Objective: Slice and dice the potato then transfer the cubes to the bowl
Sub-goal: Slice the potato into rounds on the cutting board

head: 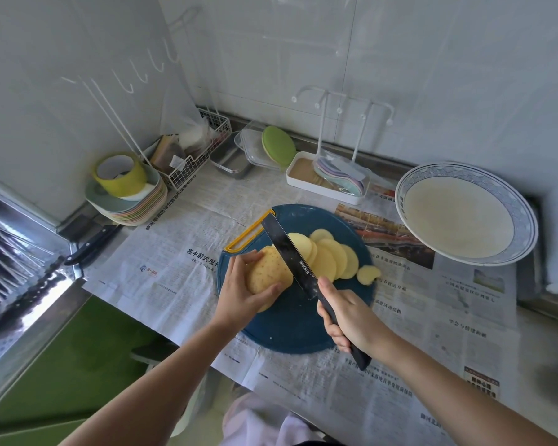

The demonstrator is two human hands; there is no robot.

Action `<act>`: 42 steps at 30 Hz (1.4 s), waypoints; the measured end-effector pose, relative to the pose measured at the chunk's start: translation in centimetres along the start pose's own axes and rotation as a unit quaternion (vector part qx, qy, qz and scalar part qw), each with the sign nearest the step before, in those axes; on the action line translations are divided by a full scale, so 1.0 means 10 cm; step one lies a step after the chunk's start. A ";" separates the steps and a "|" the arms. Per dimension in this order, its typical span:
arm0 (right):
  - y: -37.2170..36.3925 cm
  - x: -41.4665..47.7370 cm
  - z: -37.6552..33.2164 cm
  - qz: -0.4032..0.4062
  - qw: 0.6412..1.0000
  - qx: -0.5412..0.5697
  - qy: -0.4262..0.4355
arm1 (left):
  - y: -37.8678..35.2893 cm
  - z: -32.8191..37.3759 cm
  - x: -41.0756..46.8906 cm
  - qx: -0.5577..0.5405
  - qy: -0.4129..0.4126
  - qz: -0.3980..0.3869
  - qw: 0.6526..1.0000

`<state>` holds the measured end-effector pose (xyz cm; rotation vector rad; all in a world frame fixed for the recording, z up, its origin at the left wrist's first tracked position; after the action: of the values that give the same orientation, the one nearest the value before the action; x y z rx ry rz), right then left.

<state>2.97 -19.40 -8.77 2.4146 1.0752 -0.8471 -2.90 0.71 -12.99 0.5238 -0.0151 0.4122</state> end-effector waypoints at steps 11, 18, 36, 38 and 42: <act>-0.05 0.00 -0.04 0.039 0.999 -0.024 0.024 | 0.01 0.02 0.01 0.003 0.001 0.013 1.000; -0.10 -0.01 0.04 0.067 0.995 -0.060 0.031 | -0.02 0.03 -0.02 0.025 -0.023 0.028 0.999; -0.10 0.19 0.06 0.010 0.999 -0.041 -0.022 | -0.03 -0.01 0.00 0.077 -0.042 0.019 0.996; -0.11 0.22 0.06 0.005 0.999 -0.038 -0.030 | -0.03 -0.03 0.01 0.072 -0.042 0.019 0.996; -0.13 0.28 0.07 -0.003 0.999 -0.029 -0.040 | -0.02 -0.04 0.02 0.068 -0.035 0.019 0.997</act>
<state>3.22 -17.42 -11.29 2.3120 1.0626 -0.8940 -2.66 0.83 -13.47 0.6731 -0.0653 0.4342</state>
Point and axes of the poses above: each hand's wrist, its own x-axis towards the middle knuckle, its own y-axis out of the back of the hand, z = x × y, the point moved 3 cm from there along x, towards the middle knuckle, and after that the axes turned 8 degrees about -y, right-handed, at the moved point
